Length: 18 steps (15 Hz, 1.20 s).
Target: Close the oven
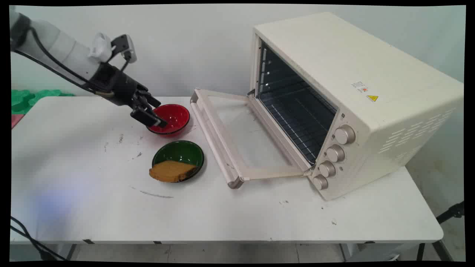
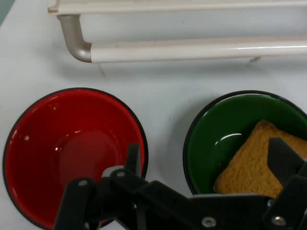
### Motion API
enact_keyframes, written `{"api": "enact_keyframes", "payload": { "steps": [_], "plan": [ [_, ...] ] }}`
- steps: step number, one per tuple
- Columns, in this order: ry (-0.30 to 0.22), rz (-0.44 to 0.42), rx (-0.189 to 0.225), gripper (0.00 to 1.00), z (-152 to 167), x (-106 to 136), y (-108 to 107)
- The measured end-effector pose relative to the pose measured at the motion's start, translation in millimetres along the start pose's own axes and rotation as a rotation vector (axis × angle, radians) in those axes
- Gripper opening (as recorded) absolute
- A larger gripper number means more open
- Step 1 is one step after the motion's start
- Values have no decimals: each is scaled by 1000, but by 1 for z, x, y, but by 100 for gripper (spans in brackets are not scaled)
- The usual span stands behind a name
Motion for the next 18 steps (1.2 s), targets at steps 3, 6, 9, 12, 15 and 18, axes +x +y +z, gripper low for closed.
{"api": "enact_keyframes", "payload": {
  "steps": [3,6,9,12,15,18],
  "plan": [
    [-7,0,-2,100,18,0,0],
    [-2,7,-12,100,33,2,2],
    [13,22,-26,0,52,7,5],
    [25,29,-35,0,71,10,6],
    [34,32,-43,0,88,11,7],
    [37,36,-50,0,104,9,7]
  ]
}}
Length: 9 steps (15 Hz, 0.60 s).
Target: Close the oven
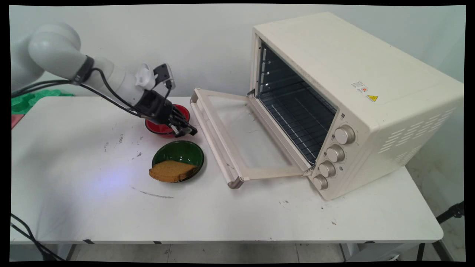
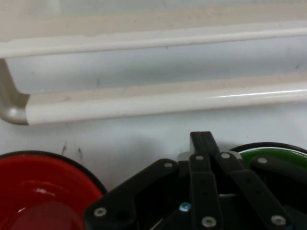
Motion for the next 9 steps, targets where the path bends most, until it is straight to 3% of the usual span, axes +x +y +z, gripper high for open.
{"api": "enact_keyframes", "payload": {
  "steps": [5,9],
  "plan": [
    [31,8,-2,0,21,-1,-3],
    [109,17,-11,0,25,6,-4]
  ]
}}
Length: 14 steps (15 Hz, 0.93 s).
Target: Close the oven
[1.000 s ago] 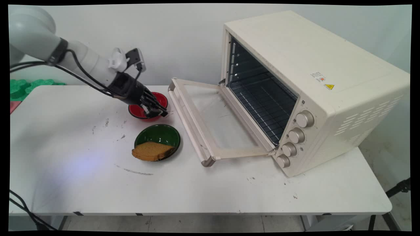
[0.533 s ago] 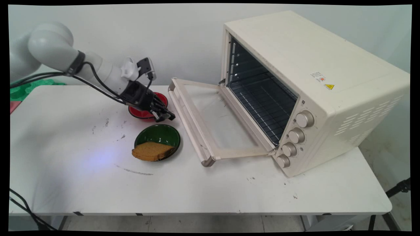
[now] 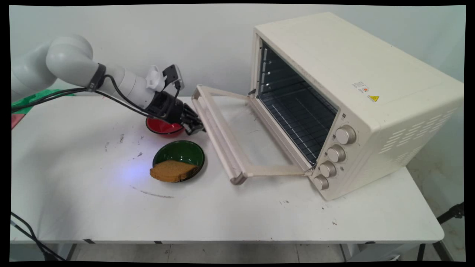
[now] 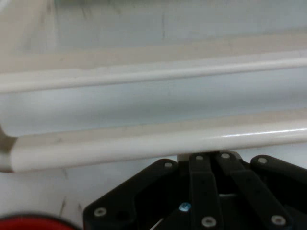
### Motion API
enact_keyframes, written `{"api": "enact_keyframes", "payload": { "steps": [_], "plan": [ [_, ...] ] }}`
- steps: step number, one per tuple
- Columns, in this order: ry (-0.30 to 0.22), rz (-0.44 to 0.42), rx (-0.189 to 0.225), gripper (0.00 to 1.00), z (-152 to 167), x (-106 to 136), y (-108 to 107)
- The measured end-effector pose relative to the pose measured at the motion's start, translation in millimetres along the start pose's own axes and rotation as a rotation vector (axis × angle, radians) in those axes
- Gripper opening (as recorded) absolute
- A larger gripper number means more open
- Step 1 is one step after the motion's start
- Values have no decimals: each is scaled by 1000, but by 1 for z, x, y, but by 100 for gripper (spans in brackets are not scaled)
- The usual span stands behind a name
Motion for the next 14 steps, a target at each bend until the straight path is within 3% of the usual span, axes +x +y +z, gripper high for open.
{"api": "enact_keyframes", "payload": {
  "steps": [9,14],
  "plan": [
    [315,-6,-33,0,-33,57,2],
    [392,-7,-46,0,-48,91,3]
  ]
}}
